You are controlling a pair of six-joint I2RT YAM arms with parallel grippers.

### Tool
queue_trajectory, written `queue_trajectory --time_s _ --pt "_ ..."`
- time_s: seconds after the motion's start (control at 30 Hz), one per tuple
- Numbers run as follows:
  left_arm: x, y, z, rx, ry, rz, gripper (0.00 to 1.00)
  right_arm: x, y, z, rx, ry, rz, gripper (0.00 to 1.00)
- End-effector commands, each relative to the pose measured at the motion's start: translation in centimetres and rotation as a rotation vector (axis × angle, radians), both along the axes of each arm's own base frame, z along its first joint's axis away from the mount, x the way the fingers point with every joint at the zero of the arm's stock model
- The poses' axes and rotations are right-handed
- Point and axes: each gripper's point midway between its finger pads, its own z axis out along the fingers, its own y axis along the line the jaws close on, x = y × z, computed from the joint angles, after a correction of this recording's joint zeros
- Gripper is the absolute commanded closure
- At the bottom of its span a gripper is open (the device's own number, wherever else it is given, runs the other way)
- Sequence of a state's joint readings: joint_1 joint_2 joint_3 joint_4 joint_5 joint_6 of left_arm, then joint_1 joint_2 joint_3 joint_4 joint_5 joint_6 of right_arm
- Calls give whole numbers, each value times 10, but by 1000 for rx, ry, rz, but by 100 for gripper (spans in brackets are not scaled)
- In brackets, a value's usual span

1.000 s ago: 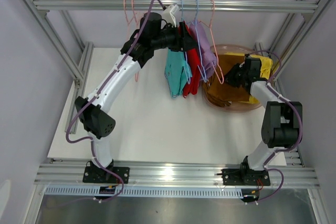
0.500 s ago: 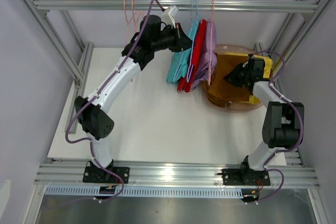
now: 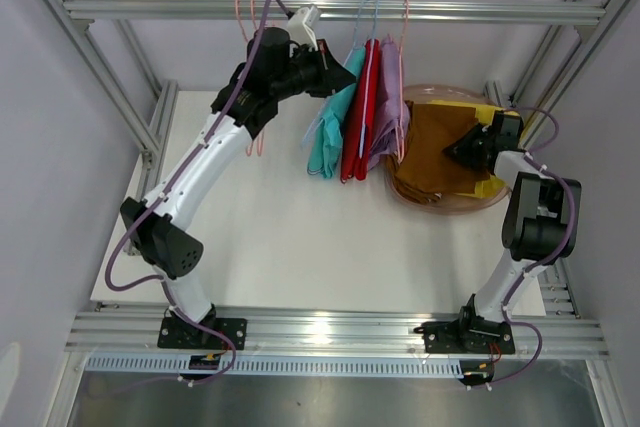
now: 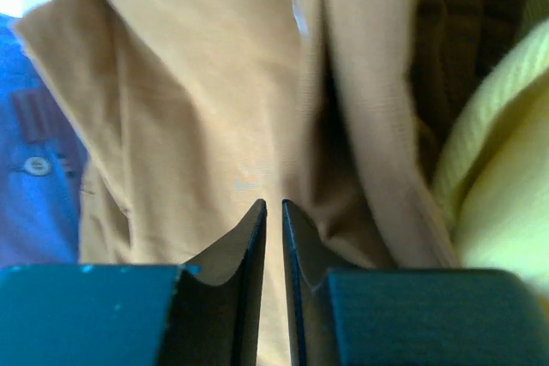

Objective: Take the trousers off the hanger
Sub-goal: Pick up the hanger from the clothesline.

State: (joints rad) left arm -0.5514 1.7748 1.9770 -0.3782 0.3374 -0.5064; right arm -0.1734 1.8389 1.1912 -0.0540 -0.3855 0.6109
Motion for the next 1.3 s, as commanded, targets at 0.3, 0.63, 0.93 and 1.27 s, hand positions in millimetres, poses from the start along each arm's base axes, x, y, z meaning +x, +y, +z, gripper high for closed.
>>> queue_trajectory --time_s 0.3,0.63,0.93,1.27 --pt "-45 25 111 -92 -342 0 100 -9 43 63 -11 -163 143 76" --pt "-27 48 126 -74 -386 166 100 -59 120 110 -122 -260 344 71" --pt "-24 62 162 -82 -427 239 99 -136 164 140 -171 -323 480 67" --pt "-62 87 121 -78 -316 286 100 -211 195 182 -303 -484 602 60"
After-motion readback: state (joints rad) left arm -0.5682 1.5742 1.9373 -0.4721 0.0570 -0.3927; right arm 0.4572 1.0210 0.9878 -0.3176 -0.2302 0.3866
